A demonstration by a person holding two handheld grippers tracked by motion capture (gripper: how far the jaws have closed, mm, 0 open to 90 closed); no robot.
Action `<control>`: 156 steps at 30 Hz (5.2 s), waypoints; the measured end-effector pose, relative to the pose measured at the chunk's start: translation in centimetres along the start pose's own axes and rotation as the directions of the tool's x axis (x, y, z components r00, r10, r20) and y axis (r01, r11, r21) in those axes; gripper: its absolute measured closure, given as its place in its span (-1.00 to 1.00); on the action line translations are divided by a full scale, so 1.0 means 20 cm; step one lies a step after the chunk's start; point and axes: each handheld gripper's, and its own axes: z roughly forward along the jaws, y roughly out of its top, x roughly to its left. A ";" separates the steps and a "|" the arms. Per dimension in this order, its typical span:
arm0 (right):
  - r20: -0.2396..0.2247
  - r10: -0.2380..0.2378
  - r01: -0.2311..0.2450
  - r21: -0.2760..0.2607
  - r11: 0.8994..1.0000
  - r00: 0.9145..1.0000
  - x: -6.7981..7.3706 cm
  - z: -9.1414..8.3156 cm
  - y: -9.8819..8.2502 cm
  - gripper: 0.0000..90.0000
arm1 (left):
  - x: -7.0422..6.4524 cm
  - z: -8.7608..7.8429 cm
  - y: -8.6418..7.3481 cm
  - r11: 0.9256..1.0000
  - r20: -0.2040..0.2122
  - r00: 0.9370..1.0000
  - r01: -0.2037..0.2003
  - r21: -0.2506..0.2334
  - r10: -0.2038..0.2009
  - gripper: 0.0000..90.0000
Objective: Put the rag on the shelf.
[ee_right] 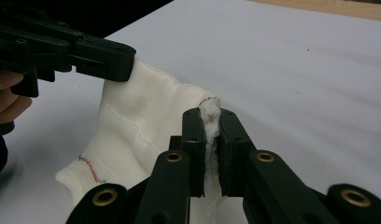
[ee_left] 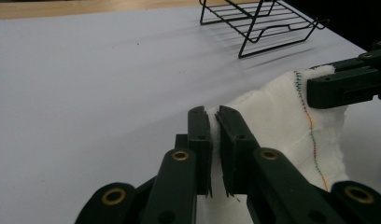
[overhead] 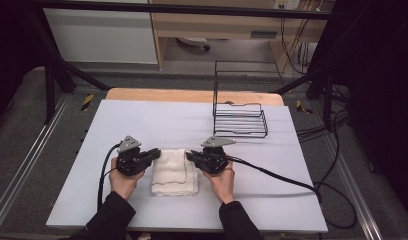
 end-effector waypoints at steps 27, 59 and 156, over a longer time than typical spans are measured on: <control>0.024 -0.059 0.062 -0.161 0.985 0.998 0.05 -0.17 0.07 0.85 | -0.11 -0.11 0.06 0.986 0.009 0.999 -0.044 -0.162 0.046 0.85; 0.083 -0.107 0.127 -0.300 0.946 0.991 0.10 -0.36 0.22 0.85 | -0.21 -0.20 0.23 0.952 0.024 0.996 -0.072 -0.298 0.082 0.85; 0.387 -0.024 0.237 -0.512 0.826 0.922 -0.22 -0.97 0.73 0.85 | -0.61 0.15 1.10 0.850 0.103 0.982 -0.084 -0.520 0.160 0.85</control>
